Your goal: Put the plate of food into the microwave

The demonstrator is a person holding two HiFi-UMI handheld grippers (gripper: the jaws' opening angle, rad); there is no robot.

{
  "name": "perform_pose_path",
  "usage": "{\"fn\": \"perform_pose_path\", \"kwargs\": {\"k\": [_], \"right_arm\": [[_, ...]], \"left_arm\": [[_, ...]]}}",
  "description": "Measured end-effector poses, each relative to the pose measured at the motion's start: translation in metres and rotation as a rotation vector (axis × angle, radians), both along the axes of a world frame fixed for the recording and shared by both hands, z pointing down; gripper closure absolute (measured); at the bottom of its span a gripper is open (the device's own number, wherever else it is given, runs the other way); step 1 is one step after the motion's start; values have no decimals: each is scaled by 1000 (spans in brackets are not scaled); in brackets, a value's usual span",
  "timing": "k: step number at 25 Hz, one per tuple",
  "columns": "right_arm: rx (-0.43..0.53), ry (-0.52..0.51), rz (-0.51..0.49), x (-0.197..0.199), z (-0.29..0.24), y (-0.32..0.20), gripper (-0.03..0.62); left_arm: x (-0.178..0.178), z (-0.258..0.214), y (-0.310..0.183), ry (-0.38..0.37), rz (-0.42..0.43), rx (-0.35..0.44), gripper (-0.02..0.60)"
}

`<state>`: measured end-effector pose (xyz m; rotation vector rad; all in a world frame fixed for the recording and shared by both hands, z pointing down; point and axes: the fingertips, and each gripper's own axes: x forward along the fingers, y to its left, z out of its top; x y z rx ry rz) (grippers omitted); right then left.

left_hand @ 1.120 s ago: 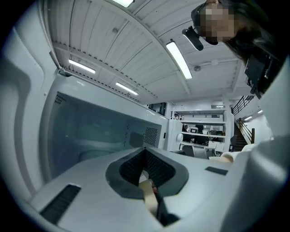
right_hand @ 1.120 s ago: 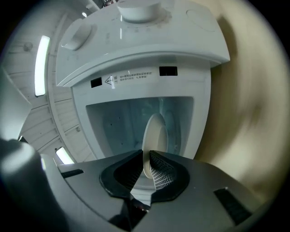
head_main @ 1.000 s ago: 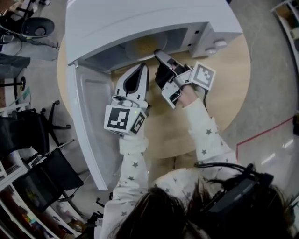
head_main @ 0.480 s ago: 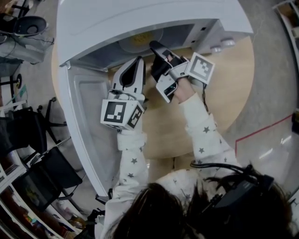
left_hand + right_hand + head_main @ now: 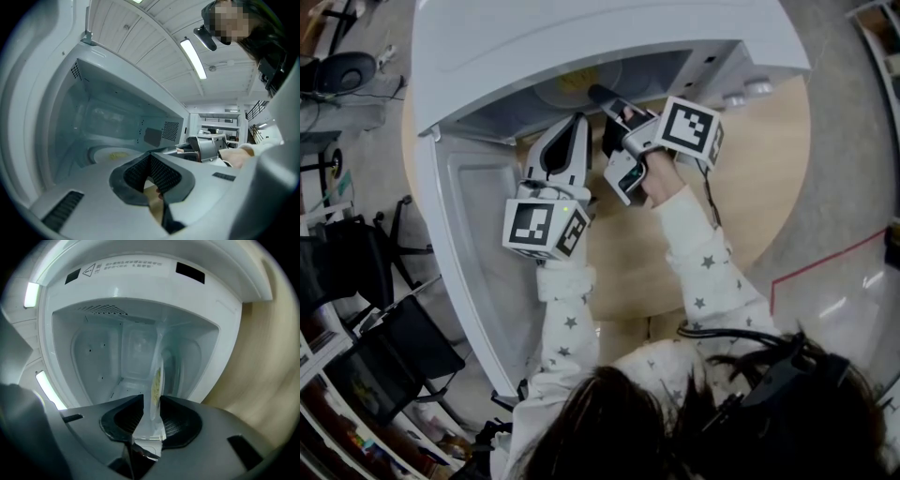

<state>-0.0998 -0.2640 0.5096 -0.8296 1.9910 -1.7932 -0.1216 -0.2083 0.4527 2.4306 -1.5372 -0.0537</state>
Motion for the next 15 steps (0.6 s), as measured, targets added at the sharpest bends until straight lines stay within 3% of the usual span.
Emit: {"fn": "perform_pose_path", "kwargs": {"k": [11,15], "right_arm": [[-1,162,31,7,3,4,500],[-13,165,32,8,5,5,500]], "left_arm": [[0,-4,2,-8,-8,3,586],[-2,-2,3,-9,-16,-1,586]]}}
